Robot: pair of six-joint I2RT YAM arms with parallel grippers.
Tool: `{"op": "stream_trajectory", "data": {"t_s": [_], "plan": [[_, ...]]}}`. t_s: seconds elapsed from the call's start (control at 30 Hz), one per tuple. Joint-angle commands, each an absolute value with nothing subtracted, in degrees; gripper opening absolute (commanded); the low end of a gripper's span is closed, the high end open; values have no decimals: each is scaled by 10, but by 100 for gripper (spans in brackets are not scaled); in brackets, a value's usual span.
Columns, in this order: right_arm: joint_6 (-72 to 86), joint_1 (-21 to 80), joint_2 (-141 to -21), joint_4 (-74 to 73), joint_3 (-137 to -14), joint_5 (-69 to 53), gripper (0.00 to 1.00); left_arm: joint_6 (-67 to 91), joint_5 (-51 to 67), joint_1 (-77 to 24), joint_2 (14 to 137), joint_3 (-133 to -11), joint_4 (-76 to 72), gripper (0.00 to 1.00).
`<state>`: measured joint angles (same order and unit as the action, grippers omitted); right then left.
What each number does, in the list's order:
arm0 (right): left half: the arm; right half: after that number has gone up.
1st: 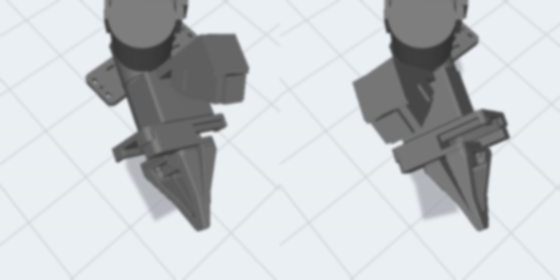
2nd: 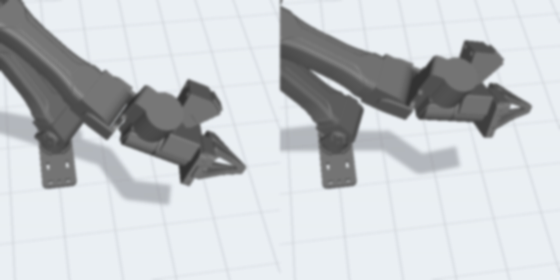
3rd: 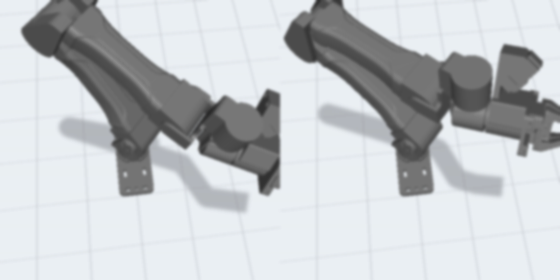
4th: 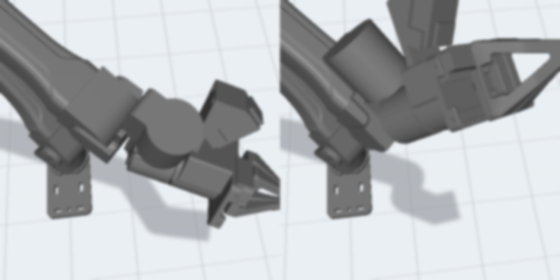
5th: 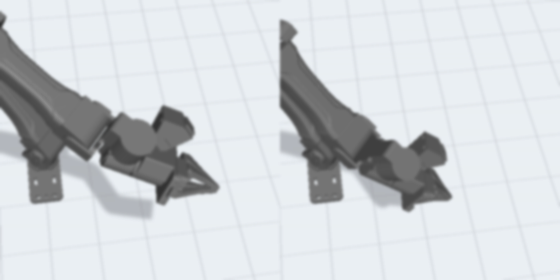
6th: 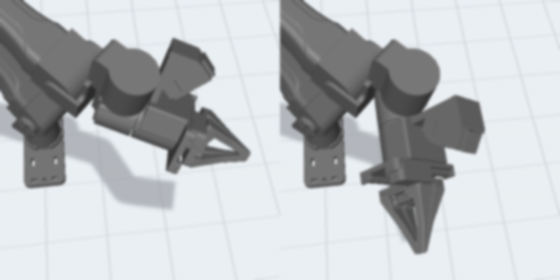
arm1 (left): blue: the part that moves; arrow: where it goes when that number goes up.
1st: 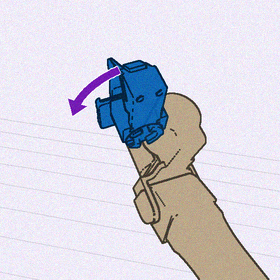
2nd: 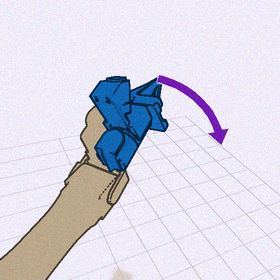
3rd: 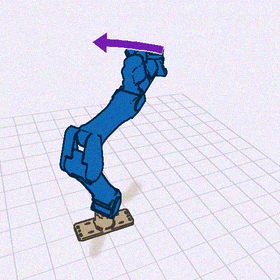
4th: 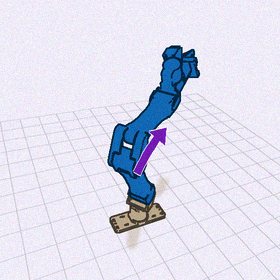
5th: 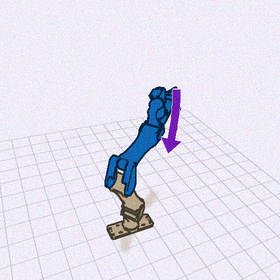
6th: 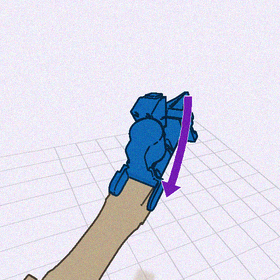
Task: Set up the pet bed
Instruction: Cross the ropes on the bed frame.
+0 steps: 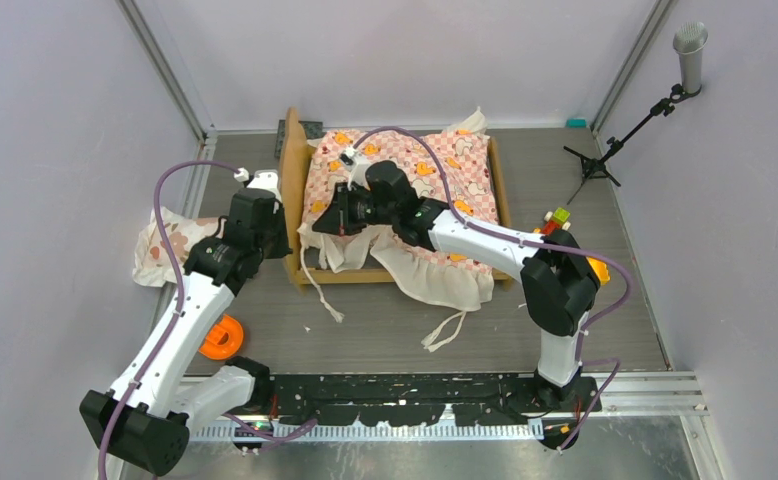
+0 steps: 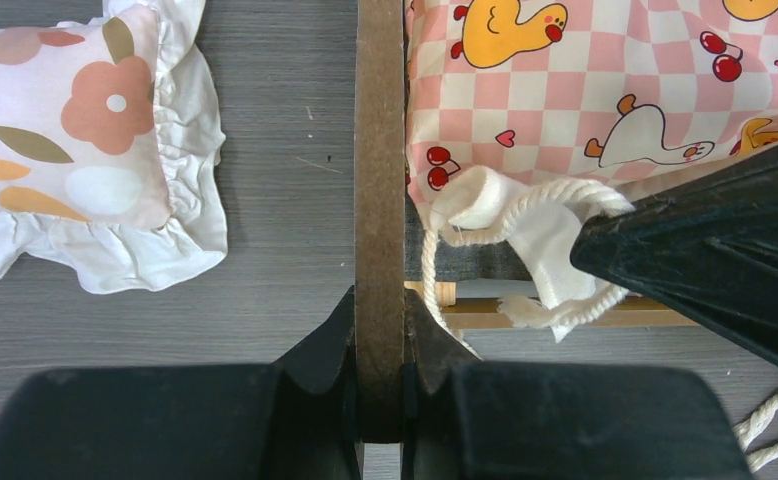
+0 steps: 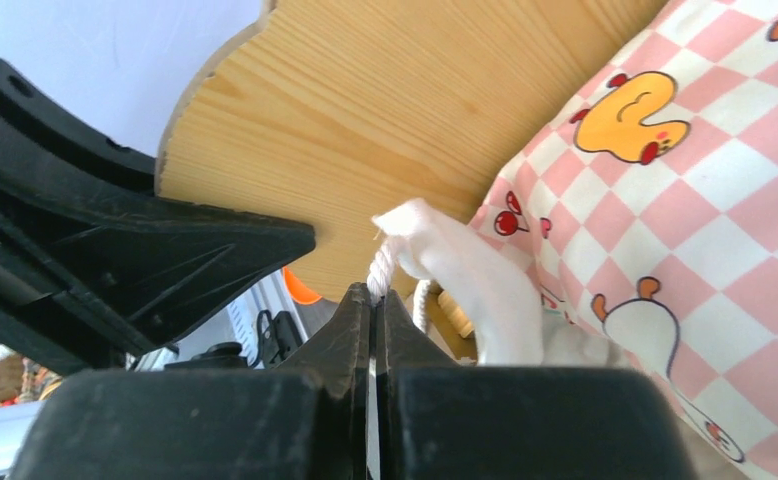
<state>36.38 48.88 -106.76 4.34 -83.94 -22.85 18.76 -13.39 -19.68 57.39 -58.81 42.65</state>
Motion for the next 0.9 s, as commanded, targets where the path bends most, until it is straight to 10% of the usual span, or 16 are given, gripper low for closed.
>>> {"op": "stream_trajectory", "data": {"t_s": [0.0,0.87], "plan": [[363,486,-1058,95,-831,-184,1,206,-102,-188,577,-592,392,0],[384,486,-1073,114,-825,-229,1,205,-98,-185,578,-590,392,0]]}}
